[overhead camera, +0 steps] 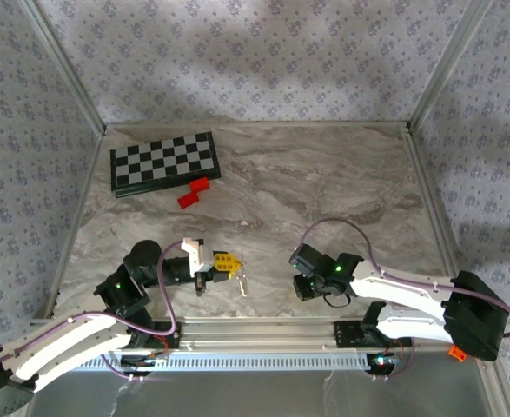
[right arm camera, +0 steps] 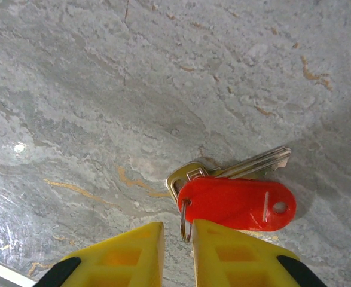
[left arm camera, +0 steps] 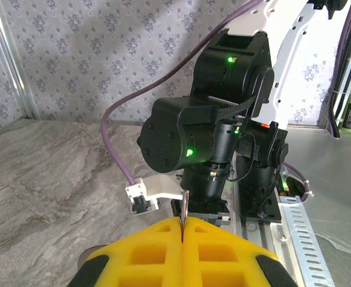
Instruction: Put the keys on the keyring
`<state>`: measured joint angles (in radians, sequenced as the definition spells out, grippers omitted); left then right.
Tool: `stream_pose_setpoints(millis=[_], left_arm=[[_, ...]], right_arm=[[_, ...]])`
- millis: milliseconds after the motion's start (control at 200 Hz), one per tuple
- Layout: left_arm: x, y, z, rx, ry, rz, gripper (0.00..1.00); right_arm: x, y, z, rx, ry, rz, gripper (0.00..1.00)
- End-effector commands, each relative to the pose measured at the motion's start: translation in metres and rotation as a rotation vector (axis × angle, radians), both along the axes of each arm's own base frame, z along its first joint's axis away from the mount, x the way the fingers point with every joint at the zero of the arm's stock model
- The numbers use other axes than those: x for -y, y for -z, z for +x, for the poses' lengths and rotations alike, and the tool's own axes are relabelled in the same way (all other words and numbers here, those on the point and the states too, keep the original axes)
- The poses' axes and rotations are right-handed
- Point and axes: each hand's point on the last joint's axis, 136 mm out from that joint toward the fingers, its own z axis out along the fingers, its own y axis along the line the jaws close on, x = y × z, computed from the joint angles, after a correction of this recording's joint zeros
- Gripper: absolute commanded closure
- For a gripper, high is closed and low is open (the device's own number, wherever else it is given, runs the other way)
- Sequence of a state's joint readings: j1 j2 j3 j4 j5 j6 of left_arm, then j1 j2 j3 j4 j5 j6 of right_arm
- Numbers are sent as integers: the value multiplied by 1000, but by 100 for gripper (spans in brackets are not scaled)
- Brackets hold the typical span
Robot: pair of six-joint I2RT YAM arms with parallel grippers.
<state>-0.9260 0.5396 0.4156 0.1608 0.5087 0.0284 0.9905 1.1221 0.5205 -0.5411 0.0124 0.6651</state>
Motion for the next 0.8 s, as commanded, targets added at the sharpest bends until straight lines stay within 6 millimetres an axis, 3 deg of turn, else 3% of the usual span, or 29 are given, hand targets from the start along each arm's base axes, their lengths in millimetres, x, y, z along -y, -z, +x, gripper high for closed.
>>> stream_pose_setpoints(millis=[0, 795], left_arm=[[0, -20, -7, 42, 33, -61, 100], [0, -20, -7, 43, 33, -61, 100]], right_arm=[[4, 1, 4, 15, 3, -28, 81], [3, 0, 10, 43, -3, -36, 92]])
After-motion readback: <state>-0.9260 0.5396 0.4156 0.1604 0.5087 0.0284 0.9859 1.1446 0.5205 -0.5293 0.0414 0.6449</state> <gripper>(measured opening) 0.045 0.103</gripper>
